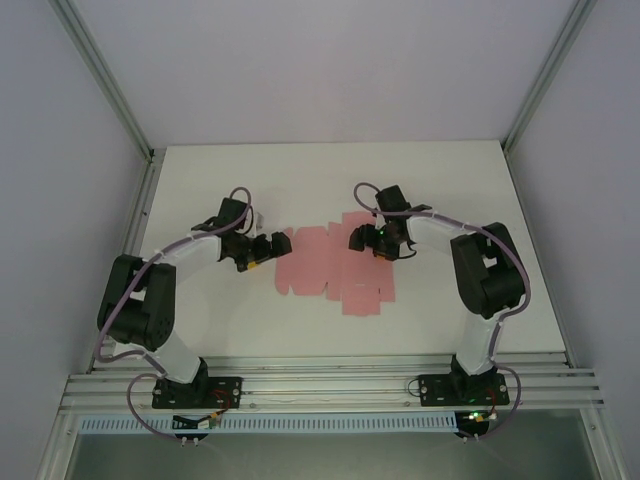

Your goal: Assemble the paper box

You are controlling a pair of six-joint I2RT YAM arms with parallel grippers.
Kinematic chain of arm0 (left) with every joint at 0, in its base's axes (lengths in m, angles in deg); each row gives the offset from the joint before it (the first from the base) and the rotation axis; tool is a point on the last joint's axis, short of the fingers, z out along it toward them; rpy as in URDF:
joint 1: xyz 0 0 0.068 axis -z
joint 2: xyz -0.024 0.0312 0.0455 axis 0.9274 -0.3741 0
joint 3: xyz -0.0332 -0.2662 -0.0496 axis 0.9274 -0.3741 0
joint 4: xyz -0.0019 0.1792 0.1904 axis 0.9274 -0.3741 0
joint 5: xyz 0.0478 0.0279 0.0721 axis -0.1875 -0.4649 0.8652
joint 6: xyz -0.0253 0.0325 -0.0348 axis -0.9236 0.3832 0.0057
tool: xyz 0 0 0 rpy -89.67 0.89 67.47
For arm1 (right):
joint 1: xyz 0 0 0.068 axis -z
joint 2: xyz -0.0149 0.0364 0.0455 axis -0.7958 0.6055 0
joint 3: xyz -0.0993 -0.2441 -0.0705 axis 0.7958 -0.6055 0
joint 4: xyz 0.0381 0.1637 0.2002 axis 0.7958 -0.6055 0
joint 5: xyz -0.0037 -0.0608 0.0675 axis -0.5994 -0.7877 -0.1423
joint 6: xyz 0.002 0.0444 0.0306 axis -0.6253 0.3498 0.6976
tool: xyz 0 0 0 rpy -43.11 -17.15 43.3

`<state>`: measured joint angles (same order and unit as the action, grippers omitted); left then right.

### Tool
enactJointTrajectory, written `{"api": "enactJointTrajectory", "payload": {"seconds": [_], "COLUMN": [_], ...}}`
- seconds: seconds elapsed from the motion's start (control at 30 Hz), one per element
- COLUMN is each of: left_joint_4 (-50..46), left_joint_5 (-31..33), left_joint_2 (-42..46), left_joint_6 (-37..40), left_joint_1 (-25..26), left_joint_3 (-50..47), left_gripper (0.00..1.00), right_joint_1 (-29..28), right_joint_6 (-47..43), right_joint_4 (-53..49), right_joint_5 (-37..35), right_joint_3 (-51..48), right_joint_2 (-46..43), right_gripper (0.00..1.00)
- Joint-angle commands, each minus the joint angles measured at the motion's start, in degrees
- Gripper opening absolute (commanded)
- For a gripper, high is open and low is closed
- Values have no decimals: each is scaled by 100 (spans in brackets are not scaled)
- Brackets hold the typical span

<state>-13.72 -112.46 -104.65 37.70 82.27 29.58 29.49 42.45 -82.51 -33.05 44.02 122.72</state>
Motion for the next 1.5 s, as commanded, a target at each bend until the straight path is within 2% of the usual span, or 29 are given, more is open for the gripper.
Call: {"api": "enactJointTrajectory", "payload": {"seconds": [0.0, 0.2, 0.57, 0.73, 0.9, 1.03, 1.2, 1.4, 1.47], "left_joint_4": [-477, -408, -11, -443, -271, 208, 1758, 4132, 4407], "left_joint_5": [-93, -667, -1136, -919, -1090, -1263, -1561, -1955, -1953], "left_joint_2": [-189, -499, -734, -698, -834, -701, -21, 550, 605], "left_joint_6": [-72, -58, -529, -438, -593, -828, -1382, -2503, -2629], "left_joint_1": [42, 333, 629, 892, 905, 906, 860, 560, 535], "left_joint_3": [177, 259, 327, 606, 630, 484, -155, -1137, -1251], "left_gripper": [100, 100, 97, 97, 96, 94, 95, 95, 94], "right_joint_1": [1, 4, 4, 4, 3, 4, 4, 4, 2], "right_joint_6": [59, 128, 243, 257, 294, 285, 255, 330, 327], "right_joint_4": [-425, -195, -93, -91, -4, -90, 1, 119, 137], "right_joint_5": [-344, -205, -158, -186, -118, -271, -304, -260, -256], "right_joint_3": [-51, -251, -409, -498, -521, -543, -605, -649, -658], "right_joint_2": [158, 189, 309, 315, 369, 357, 302, 357, 367], "right_gripper": [72, 73, 72, 72, 72, 72, 72, 72, 72]}}
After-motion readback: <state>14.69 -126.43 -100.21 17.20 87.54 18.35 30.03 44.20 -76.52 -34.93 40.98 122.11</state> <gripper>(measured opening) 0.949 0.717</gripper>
